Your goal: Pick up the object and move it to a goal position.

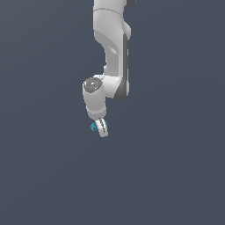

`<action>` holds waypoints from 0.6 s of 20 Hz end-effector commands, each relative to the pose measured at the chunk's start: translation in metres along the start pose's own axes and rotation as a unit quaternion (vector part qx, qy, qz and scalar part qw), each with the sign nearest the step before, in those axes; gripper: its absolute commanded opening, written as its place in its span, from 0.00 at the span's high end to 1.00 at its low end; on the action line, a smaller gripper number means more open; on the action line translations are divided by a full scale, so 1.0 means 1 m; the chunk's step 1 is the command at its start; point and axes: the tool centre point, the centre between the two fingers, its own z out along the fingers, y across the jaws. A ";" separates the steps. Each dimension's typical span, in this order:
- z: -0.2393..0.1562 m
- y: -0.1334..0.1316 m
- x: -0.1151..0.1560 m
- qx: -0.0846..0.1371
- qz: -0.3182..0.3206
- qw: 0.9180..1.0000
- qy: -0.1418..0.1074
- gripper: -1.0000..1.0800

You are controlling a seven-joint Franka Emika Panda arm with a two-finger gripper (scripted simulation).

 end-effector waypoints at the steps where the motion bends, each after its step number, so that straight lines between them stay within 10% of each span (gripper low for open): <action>1: -0.017 -0.006 0.002 0.001 0.000 1.000 0.000 1.00; 12: -0.120 -0.042 0.012 0.000 0.001 1.000 0.002 1.00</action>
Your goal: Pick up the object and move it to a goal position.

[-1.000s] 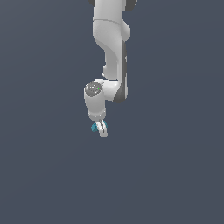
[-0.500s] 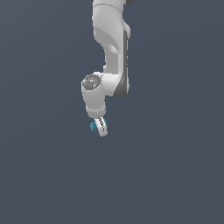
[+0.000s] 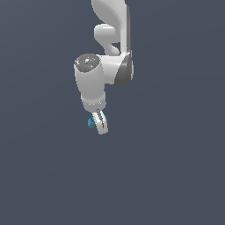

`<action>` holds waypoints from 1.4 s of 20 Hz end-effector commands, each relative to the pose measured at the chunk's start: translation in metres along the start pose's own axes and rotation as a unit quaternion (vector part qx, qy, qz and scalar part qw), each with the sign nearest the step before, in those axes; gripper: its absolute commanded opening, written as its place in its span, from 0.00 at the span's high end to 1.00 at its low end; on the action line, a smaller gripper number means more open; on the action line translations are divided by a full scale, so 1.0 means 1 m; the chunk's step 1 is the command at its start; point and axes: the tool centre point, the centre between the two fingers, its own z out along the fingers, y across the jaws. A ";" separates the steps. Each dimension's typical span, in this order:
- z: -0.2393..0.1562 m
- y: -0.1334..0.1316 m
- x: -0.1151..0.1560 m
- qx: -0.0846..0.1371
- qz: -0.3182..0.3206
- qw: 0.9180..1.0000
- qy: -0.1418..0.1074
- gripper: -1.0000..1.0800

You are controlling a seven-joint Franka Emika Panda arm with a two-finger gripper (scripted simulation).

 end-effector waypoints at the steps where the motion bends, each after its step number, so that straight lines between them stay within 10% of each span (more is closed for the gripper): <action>1: -0.026 -0.009 0.002 0.000 0.000 1.000 0.000 1.00; 28: -0.220 -0.085 0.022 0.000 -0.001 1.000 0.000 1.00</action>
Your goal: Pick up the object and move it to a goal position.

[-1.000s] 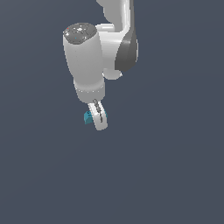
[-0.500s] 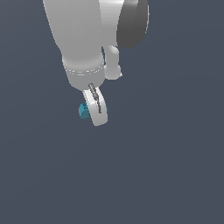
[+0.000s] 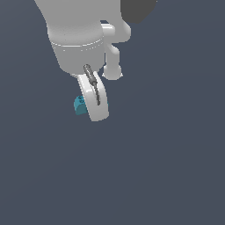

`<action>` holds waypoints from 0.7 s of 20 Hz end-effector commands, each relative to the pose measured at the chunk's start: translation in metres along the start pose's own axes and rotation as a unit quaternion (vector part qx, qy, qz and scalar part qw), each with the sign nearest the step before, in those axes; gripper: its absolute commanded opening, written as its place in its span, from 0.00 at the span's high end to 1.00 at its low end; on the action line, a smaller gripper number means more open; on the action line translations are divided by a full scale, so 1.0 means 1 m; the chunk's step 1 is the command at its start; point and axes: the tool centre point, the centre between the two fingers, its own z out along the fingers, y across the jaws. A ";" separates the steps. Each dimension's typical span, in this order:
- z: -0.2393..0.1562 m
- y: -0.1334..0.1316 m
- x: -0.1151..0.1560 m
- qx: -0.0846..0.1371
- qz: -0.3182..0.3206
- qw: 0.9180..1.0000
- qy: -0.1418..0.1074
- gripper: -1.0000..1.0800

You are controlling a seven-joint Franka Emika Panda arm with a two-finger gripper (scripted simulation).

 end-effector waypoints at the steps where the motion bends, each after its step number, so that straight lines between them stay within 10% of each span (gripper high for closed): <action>1: -0.012 -0.005 0.001 0.000 0.000 1.000 0.000 1.00; 14: -0.053 -0.023 0.006 0.001 -0.001 1.000 -0.001 1.00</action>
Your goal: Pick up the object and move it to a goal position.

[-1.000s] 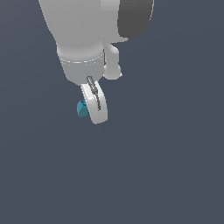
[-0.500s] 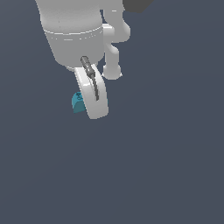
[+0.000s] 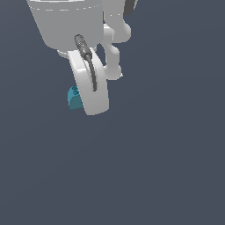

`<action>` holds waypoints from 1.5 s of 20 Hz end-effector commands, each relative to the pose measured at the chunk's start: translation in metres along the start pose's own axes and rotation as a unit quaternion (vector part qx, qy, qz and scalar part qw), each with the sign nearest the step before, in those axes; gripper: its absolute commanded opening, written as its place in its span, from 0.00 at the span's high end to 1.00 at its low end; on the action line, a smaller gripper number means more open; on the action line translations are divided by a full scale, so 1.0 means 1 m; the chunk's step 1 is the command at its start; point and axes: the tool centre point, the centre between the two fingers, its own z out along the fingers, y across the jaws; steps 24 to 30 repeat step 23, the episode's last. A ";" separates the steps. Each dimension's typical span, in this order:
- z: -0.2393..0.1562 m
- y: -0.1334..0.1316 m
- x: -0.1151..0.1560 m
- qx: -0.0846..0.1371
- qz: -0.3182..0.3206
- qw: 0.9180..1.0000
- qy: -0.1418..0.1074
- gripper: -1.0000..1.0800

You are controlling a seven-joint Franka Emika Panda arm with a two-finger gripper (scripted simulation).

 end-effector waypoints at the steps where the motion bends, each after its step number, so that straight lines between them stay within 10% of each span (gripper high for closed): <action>1: -0.007 -0.003 0.001 0.000 0.000 1.000 0.000 1.00; 30: -0.021 -0.010 0.003 0.001 0.000 1.000 0.000 1.00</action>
